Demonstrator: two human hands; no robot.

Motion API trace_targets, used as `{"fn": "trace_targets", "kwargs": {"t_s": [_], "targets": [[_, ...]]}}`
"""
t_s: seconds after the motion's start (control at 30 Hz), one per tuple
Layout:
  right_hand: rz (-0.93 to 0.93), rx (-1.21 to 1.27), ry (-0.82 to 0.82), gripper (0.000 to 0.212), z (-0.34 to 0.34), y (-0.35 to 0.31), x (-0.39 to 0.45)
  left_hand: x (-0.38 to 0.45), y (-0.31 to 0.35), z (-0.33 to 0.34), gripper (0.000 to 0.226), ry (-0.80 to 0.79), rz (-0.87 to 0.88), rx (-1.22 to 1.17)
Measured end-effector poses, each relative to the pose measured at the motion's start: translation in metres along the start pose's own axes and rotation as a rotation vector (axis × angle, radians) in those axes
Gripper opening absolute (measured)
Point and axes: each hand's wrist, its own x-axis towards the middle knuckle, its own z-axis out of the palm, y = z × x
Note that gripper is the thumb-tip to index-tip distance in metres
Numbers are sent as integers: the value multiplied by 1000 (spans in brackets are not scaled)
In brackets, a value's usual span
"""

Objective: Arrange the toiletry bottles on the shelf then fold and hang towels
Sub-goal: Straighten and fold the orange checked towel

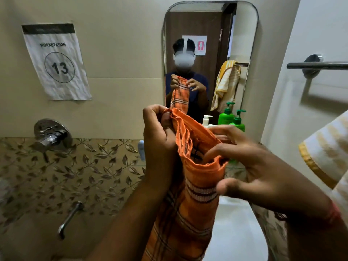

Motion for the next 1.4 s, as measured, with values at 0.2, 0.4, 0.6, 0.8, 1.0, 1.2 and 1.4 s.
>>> {"fn": "trace_targets", "kwargs": {"t_s": [0.2,0.4,0.6,0.8,1.0,1.2,1.4], "targets": [[69,-100,44,17,-15,-1,5,6,-3,-12,27,19,-51,75],[50,315,325,19,-12,15,16,18,-9,-30,15,-30,-77,110],[-59,194,514,21,-16,9,42,27,-13,-43,5,5,-120,78],[-50,164,669,22,-16,11,50,26,-7,-39,5,-40,-126,73],[-31,249,659,21,-13,7,40,33,2,-40,4,-36,-156,-20],[36,350,665,32,-13,7,28,33,6,-43,6,-127,-164,-293],[75,521,683,39,2,6,22,13,-10,-65,80,-489,-400,-633]]}}
